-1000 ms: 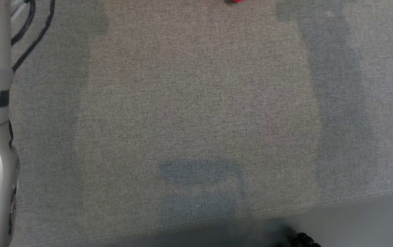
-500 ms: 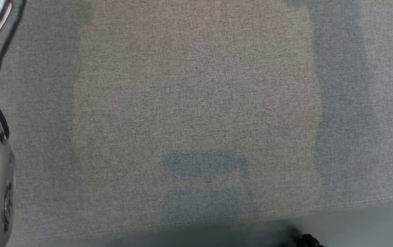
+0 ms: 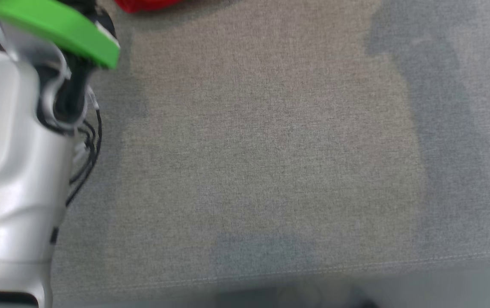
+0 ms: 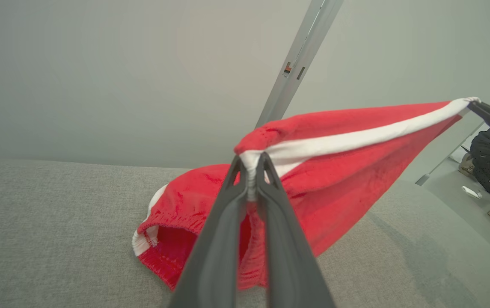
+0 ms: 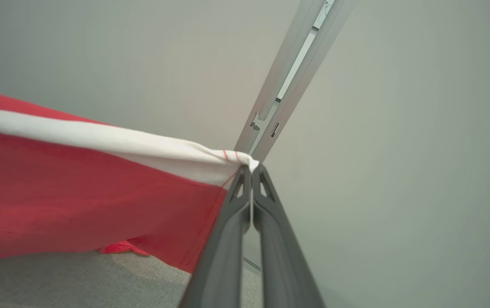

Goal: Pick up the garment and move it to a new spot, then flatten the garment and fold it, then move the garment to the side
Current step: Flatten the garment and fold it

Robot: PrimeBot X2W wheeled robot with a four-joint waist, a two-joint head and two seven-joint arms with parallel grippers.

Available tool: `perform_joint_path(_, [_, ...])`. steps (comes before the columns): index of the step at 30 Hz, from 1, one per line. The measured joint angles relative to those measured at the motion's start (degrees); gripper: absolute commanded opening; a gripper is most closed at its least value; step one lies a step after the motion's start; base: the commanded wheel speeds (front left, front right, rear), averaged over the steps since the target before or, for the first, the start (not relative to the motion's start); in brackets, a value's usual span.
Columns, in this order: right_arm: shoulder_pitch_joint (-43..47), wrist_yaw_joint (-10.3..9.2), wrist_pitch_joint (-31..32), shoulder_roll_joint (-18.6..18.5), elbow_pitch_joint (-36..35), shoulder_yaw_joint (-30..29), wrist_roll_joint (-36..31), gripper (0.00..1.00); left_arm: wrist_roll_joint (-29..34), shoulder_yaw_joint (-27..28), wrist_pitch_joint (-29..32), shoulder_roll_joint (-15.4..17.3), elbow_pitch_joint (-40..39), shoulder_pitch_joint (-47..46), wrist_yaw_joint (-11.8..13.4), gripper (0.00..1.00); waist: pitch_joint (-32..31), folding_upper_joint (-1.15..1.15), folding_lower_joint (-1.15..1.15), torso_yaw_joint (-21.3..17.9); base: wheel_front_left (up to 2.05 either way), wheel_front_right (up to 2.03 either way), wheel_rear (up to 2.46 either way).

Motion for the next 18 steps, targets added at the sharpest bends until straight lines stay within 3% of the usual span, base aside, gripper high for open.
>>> perform_joint_path(8, [14.13, 0.01, 3.59, -6.97, -6.47, 5.26, 5.47, 0.0, 5.97, -6.16, -4.52, 0.81, -4.34, 14.32, 1.58, 0.0, -6.62, 0.0, 0.0, 1.03, 0.0, 0.0, 0.0])
perform_joint_path(18, [33.76, 0.01, 8.31, -12.6, -17.78, 3.18, 10.94, 0.0, 11.29, -12.09, -6.82, 0.78, -5.48, 25.46, 5.09, 0.0, -15.08, 0.0, 0.0, 1.73, 0.0, 0.0, 0.0])
